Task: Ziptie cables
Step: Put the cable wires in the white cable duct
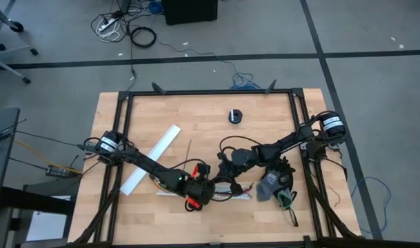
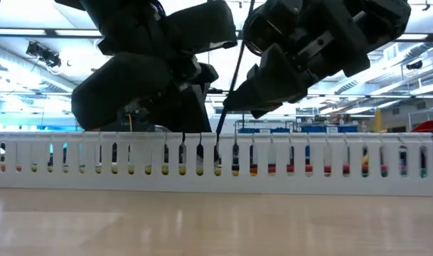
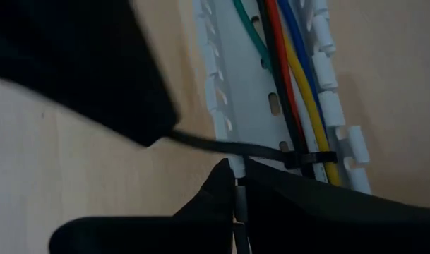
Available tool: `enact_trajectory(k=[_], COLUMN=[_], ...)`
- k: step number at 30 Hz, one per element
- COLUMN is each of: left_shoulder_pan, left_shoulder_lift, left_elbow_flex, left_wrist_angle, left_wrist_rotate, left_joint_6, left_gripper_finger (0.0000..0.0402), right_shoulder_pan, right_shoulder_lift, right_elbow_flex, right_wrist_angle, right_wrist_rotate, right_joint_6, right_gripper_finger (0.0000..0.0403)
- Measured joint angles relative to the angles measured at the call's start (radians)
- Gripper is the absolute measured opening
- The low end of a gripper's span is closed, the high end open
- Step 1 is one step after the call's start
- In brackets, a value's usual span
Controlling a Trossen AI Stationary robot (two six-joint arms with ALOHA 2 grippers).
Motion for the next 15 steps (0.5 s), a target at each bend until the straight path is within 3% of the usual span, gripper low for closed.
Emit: enact_trajectory(k=[5, 15], left_shoulder_pan=[0.0, -0.004], left_shoulder_lift=[0.0, -0.001], left_elbow_flex=[0.002, 0.003], left_wrist_angle=[-0.047, -0.106], left_wrist_rotate=[-0.063, -0.136], left_joint_6=[-0.092, -0.245], left_gripper_finger=[0.0, 0.0], right_shoulder_pan=[-0.016, -0.079], right_shoulder_lift=[-0.015, -0.096], right_elbow_flex=[0.0, 0.0], right_wrist_angle=[-0.006, -0.104], right_wrist_rotate=[0.1, 0.049], right_joint_6=[0.091, 0.265], right_gripper_finger=[0.0045, 0.0188])
